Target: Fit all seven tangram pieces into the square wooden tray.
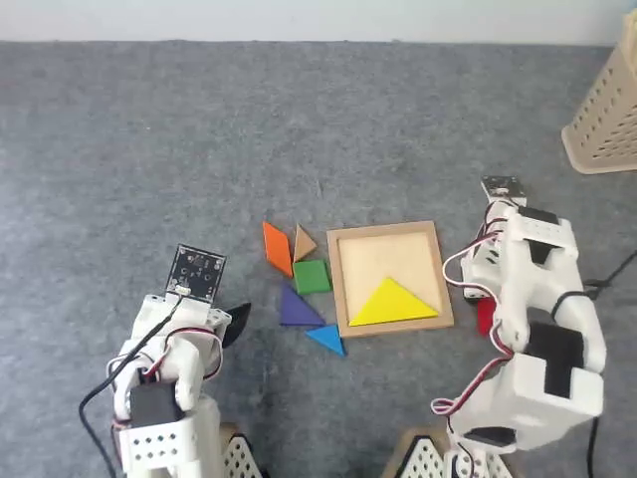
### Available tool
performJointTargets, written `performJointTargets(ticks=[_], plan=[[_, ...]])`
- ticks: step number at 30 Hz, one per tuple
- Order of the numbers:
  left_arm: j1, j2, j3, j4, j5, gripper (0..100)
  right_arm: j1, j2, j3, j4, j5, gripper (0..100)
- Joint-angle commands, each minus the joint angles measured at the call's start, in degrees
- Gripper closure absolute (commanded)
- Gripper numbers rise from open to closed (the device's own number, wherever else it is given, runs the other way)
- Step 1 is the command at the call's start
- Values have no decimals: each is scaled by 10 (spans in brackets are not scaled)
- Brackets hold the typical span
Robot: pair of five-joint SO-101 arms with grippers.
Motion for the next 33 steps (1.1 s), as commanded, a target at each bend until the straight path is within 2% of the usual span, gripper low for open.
performJointTargets(ticks=[1,7,16,19,27,30,33], plan=[[4,-9,-3,-2,-4,647,-2,1,-4,-5,6,731],[4,-9,-3,-2,-4,647,-3,1,-28,0,4,924],[4,-9,-3,-2,-4,647,-7,0,-79,59,4,943],[4,-9,-3,-2,-4,647,-5,-3,-117,94,4,998],[1,-9,-3,3,-4,647,-7,-122,-174,177,9,992],[1,-9,-3,3,-4,647,-32,-171,-186,195,8,992],[1,-9,-3,3,-4,647,-95,-188,-207,213,4,992]])
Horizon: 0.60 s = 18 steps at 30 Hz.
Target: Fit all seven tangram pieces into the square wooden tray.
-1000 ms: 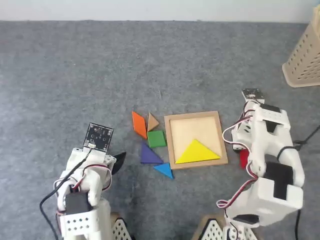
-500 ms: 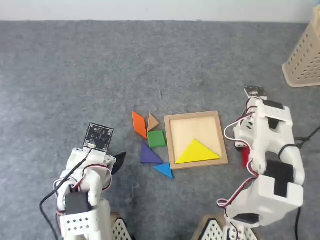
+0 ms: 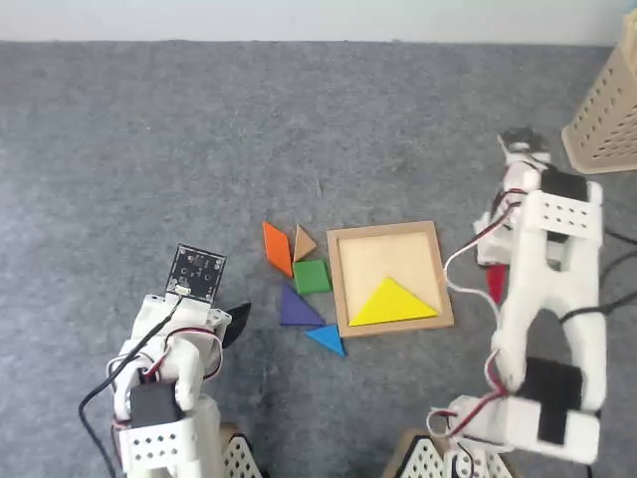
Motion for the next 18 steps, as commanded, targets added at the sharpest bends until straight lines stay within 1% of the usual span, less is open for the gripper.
performJointTargets(ticks=[1,7,12,15,18], plan=[[1,-9,-3,3,-4,647,-78,-46,-55,21,-8,992],[1,-9,-3,3,-4,647,-218,18,-107,-15,-76,992],[1,-9,-3,3,-4,647,-311,117,-143,-56,-175,992],[1,-9,-3,3,-4,647,-342,181,-159,-56,-215,992],[1,-9,-3,3,-4,647,-343,228,-172,-67,-233,992]])
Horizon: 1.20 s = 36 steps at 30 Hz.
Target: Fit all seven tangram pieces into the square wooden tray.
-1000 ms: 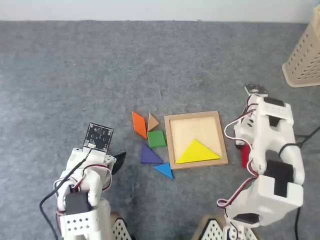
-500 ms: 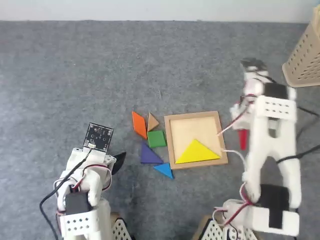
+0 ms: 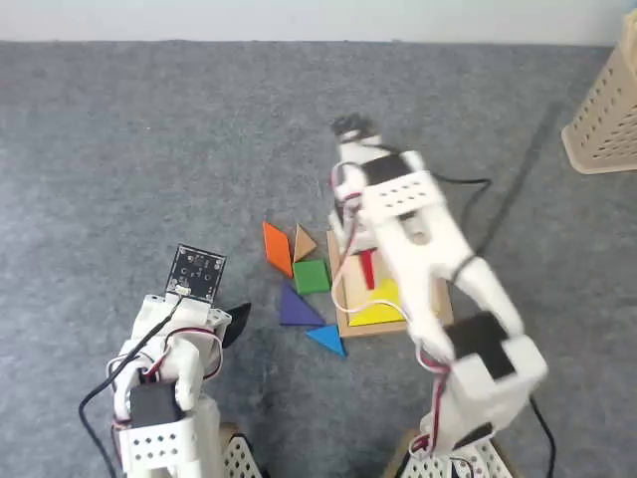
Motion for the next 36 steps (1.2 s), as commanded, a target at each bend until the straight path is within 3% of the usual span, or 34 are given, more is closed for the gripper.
performJointTargets(ticks=[1,12,30,36], plan=[[1,-9,-3,3,-4,647,-5,21,-45,-17,-30,992],[1,-9,-3,3,-4,647,-30,39,-44,-12,-111,989],[1,-9,-3,3,-4,647,-56,38,-18,21,-109,991],[1,-9,-3,3,-4,647,-59,15,45,-39,-113,992]])
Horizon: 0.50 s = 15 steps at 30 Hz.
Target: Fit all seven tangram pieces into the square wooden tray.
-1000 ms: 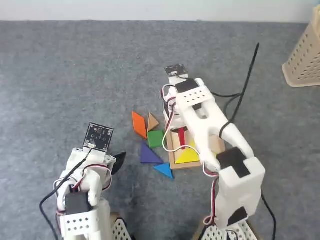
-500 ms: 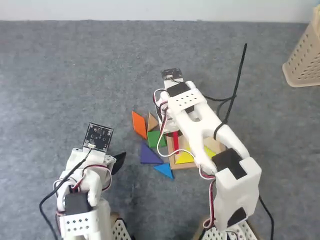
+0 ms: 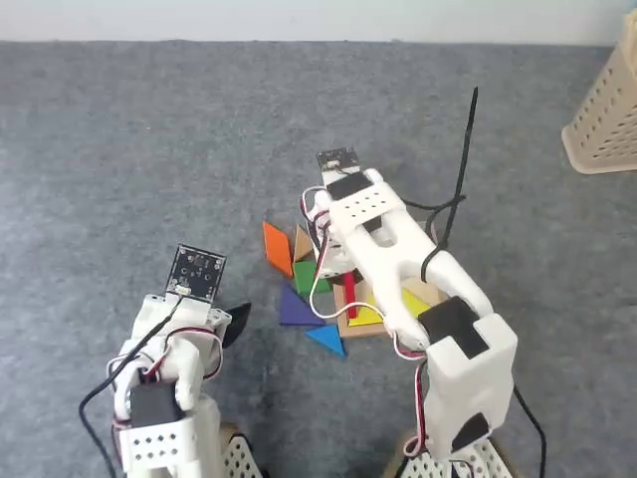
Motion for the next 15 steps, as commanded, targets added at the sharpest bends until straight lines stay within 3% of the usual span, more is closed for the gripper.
performJointTargets(ticks=[1,7,15], plan=[[1,-9,-3,3,-4,647,-10,-47,30,-39,-7,992],[1,-9,-3,3,-4,647,-4,-130,94,-79,-3,992],[1,-9,-3,3,-4,647,-7,-131,109,-105,20,988]])
